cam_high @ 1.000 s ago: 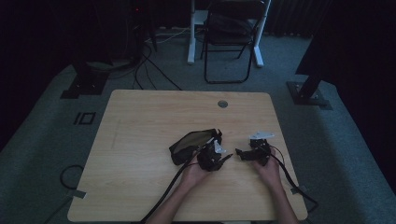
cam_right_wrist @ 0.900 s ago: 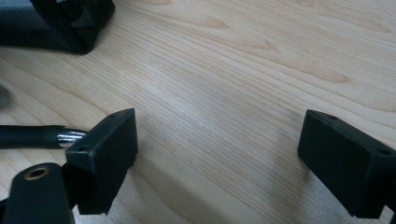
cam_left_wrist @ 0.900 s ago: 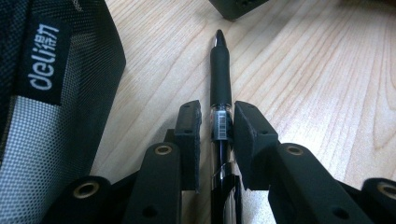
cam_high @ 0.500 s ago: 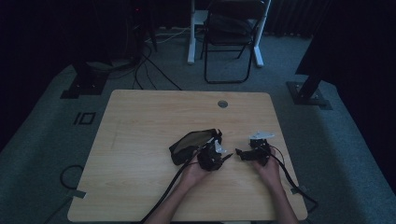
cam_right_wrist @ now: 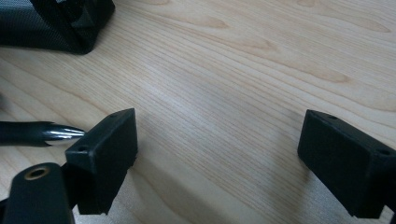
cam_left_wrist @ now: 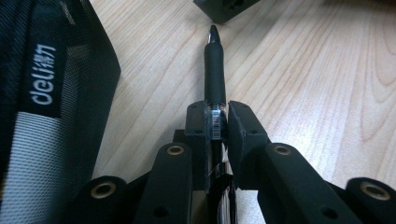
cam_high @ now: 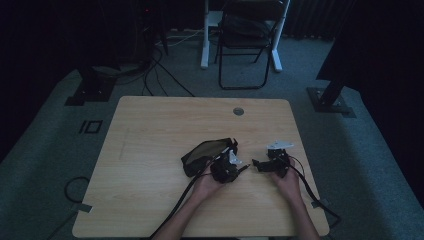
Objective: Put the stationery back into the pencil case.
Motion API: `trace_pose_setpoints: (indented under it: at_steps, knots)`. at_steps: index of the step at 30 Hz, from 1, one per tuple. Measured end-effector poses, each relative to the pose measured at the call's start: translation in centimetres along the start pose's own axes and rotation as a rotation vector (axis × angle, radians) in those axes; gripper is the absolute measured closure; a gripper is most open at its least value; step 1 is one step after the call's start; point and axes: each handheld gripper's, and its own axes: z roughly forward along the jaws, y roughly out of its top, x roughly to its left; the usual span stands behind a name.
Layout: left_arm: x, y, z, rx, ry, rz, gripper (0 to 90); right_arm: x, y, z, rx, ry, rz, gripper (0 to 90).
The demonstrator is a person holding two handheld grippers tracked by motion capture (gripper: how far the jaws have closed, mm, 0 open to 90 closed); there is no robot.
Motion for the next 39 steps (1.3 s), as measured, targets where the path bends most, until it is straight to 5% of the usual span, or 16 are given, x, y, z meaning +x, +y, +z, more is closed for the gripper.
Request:
trace_pose_setpoints:
  at_steps: [39]
  knots:
    - [-0.8, 0.7, -3.5, -0.078, 0.015, 0.046, 79.4, 0.0, 0.0, 0.0, -0.001, 0.0, 0.002, 12.1]
